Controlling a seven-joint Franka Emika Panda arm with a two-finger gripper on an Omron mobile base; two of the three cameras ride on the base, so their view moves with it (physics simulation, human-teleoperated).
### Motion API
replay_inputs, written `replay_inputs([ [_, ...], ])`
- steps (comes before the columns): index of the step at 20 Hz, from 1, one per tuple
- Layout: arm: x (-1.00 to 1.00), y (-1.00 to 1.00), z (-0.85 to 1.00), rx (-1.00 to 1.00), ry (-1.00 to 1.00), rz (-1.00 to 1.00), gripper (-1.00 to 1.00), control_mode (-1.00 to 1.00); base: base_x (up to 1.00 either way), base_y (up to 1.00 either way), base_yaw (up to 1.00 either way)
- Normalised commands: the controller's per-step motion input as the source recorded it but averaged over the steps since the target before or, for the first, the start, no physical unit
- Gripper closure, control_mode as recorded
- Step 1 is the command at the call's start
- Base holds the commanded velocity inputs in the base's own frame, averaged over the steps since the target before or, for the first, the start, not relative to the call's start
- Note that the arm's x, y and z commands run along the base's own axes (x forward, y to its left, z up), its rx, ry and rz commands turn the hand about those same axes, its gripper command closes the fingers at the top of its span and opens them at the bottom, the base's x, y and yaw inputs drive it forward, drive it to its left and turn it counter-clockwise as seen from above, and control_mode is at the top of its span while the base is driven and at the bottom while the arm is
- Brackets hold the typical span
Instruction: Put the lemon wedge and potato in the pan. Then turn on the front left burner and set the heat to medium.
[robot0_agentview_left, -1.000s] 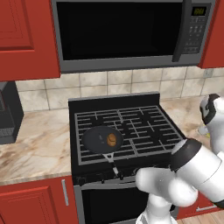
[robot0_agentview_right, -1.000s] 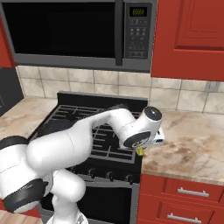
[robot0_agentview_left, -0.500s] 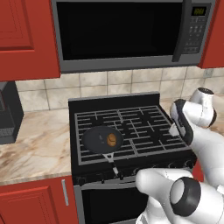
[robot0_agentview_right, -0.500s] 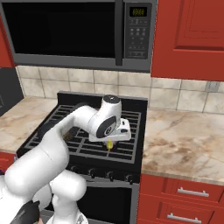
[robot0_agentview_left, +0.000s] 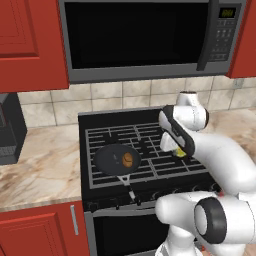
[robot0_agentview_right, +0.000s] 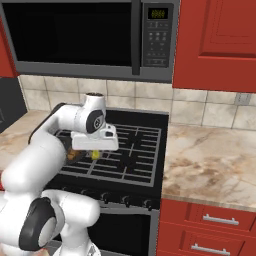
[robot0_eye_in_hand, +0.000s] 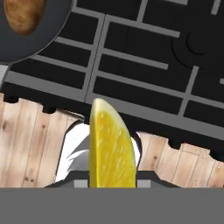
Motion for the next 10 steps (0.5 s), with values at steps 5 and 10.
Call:
replay_inputs([
  [5,0.32,0.60,-0.64,0.00,0.08,0.00,1.00,-1.00,0.00,0.00,0.00],
  [10,0.10,0.50,-0.33,0.05,-0.08,-0.01,1.00,-1.00,0.00,0.00,0.00],
])
